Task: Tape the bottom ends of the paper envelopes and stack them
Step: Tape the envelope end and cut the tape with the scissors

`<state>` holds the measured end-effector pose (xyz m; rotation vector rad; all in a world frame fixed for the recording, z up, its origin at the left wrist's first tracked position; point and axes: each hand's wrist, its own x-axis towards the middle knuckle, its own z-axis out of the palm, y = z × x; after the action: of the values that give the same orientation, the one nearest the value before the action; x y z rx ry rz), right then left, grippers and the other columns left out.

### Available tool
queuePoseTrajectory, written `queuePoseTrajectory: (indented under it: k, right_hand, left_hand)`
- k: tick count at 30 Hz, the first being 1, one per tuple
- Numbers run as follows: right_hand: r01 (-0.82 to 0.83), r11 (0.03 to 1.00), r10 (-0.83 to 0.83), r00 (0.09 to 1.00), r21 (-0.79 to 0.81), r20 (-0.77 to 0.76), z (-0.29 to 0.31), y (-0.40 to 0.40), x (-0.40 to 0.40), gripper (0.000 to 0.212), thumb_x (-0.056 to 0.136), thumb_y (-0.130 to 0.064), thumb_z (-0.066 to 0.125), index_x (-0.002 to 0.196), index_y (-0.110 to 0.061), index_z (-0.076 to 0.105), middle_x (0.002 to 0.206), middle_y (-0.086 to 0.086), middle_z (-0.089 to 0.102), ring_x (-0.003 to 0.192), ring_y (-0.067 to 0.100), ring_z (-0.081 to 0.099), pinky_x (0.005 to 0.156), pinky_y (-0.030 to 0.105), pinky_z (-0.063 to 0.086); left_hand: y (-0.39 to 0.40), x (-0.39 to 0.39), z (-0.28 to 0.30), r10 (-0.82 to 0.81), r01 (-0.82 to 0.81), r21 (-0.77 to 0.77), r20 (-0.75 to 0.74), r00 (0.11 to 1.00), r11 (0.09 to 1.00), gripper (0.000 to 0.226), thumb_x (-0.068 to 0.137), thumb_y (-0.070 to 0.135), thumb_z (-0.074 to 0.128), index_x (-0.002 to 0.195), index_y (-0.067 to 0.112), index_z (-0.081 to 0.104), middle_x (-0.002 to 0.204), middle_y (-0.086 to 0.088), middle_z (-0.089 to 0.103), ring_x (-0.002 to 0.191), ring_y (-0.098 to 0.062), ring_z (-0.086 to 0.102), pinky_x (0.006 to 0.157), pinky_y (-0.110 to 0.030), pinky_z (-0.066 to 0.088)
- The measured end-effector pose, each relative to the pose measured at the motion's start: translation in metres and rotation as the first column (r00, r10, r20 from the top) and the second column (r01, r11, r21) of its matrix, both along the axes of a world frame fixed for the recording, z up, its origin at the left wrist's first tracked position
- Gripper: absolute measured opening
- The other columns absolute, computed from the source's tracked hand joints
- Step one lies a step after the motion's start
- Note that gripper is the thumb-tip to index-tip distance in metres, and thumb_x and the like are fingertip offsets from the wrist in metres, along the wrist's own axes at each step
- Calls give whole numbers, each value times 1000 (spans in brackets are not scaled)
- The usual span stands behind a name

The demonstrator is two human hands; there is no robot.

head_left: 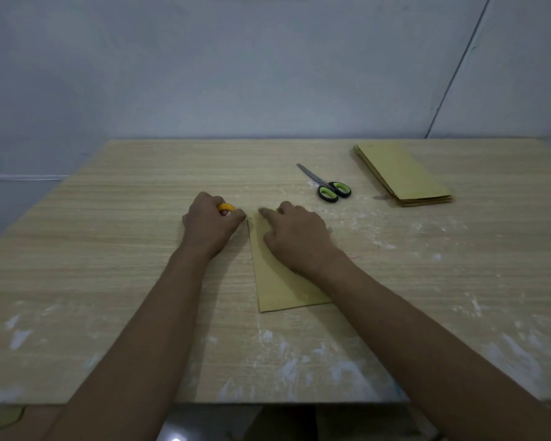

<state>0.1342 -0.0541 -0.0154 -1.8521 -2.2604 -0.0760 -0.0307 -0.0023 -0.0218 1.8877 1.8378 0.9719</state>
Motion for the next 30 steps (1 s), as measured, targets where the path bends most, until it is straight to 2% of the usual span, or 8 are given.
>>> queuePoseTrajectory:
  k: [2,5,9,12,15,18,25,30]
  right_hand:
    - [50,995,-37,988,85,-152,1,4,10,55,92,-33,52,145,-21,45,128,8,57,115,28,54,90,40,45]
    - [293,943,-225,912,161,-343,5,20,31,46,92,-33,53,131,-9,58,127,12,55,117,31,49,90,40,44]
    - [546,838,-516,796,7,-318,2,38,55,43,101,-37,40,124,-3,54,130,16,48,120,37,41,92,43,40]
    - [562,826,-548,786,-38,-287,1,42,62,38,102,-32,41,124,-3,54,130,15,48,122,37,40,93,43,40]
    - [557,822,-556,738,-119,-382,9,43,61,47,96,-40,49,126,-3,52,132,16,45,122,36,41,94,42,40]
    - [590,787,-601,673,-177,-430,16,43,59,47,97,-40,44,124,-4,58,129,19,49,117,37,46,92,42,42]
    - [606,758,-652,684,-242,-328,28,36,53,22,91,-35,63,96,-13,60,114,14,62,107,34,57,89,40,51]
    - [578,792,-610,759,-194,-227,33,22,43,24,95,-27,62,112,-10,62,115,13,62,107,33,59,78,37,47]
  left_hand:
    - [1,-1,-1,-5,5,7,-12,1000,1000,39,83,35,69,61,17,43,90,-8,46,84,-29,48,74,-35,36]
    - [0,-1,-1,-12,13,14,-9,1000,1000,41,86,36,68,61,17,42,88,-6,44,81,-26,45,73,-33,31]
    - [1,-2,-2,-16,16,10,-5,1000,1000,40,87,39,67,66,12,48,86,-3,43,81,-26,46,76,-33,33]
    - [1,-2,-1,-25,25,7,4,1000,1000,41,89,43,66,67,13,49,87,-3,43,82,-25,46,81,-36,37]
    - [0,-2,-1,-32,32,7,13,999,999,43,89,47,65,67,14,50,89,-3,44,83,-25,46,84,-38,39]
    - [0,-3,-1,-38,38,1,27,999,999,46,90,51,62,66,13,51,89,-3,45,83,-26,48,84,-39,39]
    - [1,-5,0,-35,40,-35,137,990,999,42,98,39,47,85,6,68,100,-8,53,92,-28,52,88,-37,38]
    - [0,-8,-3,-71,76,-26,169,983,997,40,98,36,45,81,5,65,92,-6,52,89,-28,52,92,-40,39]
